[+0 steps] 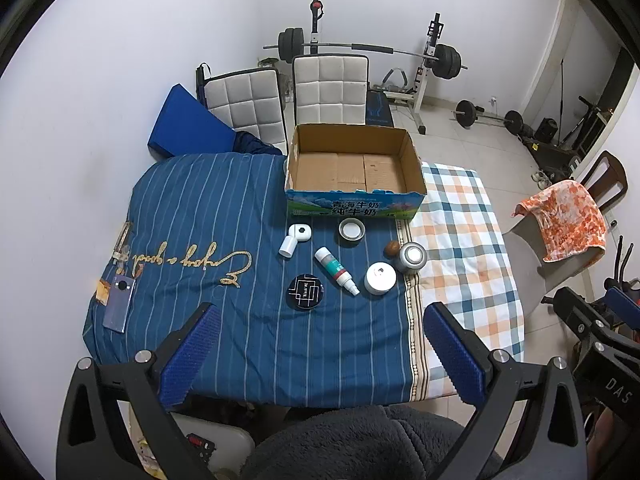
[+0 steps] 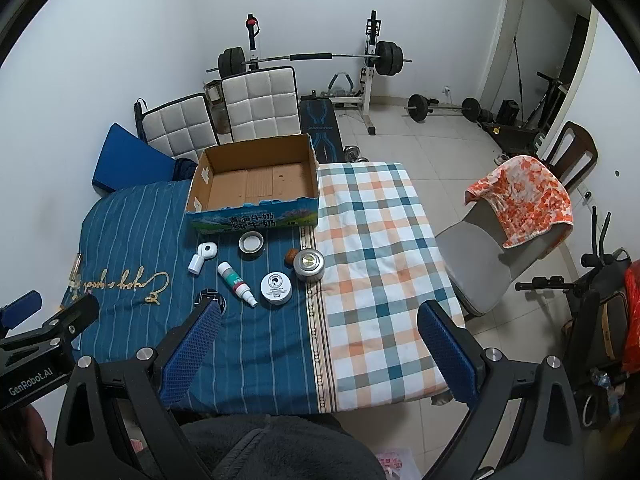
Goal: Organize rigid objects
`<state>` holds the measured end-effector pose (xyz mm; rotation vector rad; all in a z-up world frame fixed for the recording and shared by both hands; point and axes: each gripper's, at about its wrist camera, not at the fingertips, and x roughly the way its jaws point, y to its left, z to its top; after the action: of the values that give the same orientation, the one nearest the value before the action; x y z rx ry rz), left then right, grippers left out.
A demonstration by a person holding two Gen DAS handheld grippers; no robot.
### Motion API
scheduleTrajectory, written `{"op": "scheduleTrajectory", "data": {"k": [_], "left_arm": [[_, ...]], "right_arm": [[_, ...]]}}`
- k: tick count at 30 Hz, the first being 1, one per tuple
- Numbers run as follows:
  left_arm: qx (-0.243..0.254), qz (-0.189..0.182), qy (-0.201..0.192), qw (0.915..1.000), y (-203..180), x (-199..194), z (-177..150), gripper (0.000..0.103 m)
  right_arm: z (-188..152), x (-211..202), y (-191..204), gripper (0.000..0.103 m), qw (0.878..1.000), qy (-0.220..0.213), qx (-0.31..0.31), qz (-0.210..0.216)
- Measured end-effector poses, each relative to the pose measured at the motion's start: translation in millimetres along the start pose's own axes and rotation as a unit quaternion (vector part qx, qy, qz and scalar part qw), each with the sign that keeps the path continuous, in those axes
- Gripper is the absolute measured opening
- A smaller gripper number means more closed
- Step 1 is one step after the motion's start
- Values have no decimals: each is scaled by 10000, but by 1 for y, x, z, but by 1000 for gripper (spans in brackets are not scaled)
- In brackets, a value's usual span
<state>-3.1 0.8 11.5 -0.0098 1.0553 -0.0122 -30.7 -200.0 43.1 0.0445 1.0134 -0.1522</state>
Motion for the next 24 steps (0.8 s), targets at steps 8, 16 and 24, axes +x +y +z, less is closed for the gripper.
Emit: {"op": "scheduleTrajectory", "data": {"k": [8, 16, 24], "left_arm": [[34, 11, -56, 10000, -4, -4, 1, 103], [39, 2, -63, 10000, -3, -5, 2, 103], [14, -43, -68, 10000, -6, -5, 2, 103]], "right_arm": [[-2, -4, 0, 101, 10000, -75, 33, 19], [-4, -5, 2, 101, 10000, -88, 23, 41], [-6, -3, 1, 101, 10000, -72, 18, 6]]}}
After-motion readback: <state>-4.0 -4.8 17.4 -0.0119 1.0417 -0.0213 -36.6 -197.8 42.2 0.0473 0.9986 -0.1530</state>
